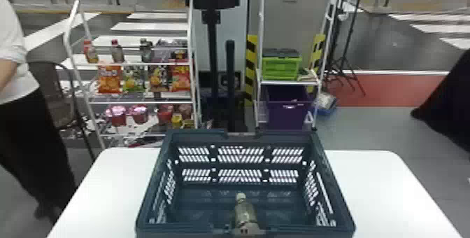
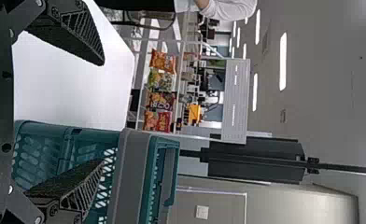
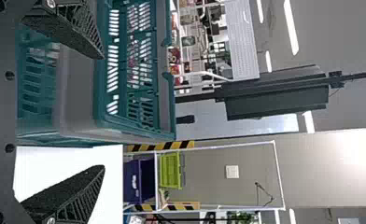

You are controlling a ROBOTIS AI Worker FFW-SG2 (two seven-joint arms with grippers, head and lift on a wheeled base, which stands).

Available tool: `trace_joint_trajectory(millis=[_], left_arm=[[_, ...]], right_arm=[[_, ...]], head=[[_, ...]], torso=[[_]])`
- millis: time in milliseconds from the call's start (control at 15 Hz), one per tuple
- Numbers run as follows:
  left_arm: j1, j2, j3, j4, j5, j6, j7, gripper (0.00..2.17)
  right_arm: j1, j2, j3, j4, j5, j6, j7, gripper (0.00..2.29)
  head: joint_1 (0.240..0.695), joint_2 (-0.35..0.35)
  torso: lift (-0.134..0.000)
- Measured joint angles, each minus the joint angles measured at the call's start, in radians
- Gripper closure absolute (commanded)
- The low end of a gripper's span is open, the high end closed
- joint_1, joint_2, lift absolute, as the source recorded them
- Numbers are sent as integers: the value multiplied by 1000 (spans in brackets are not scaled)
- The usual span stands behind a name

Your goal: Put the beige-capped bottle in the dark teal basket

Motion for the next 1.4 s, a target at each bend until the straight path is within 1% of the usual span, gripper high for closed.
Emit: trace_joint_trajectory(millis=[200, 267, 400, 467, 533, 600, 733, 1400], left_arm=[[3, 0, -1, -5, -3, 0, 1, 154], [4, 0, -1, -7, -3, 0, 2, 154], [4, -1, -2, -10, -6, 3, 3, 154], [4, -1, -3, -11, -8, 4, 3, 154], [4, -1, -4, -12, -9, 5, 3, 154], [4, -1, -6, -12, -9, 6, 3, 154], [3, -2, -10, -12, -11, 9, 5, 154], [4, -2, -13, -16, -12, 14, 11, 154]], right_arm=[[73, 12, -16, 43, -2, -158, 9, 46], [88, 21, -26, 55, -6, -199, 27, 46], [108, 55, -58, 76, -14, -250, 80, 46], [112, 77, -77, 85, -15, -258, 110, 46], [114, 96, -92, 91, -16, -261, 130, 49], [114, 107, -100, 97, -16, -262, 137, 49], [114, 113, -104, 104, -15, -262, 138, 49], [118, 120, -99, 133, -15, -289, 158, 53]], head=[[499, 0], [499, 0], [499, 0], [499, 0], [499, 0], [499, 0], [499, 0], [499, 0]], torso=[[0], [0], [0], [0], [0], [0], [0], [0]])
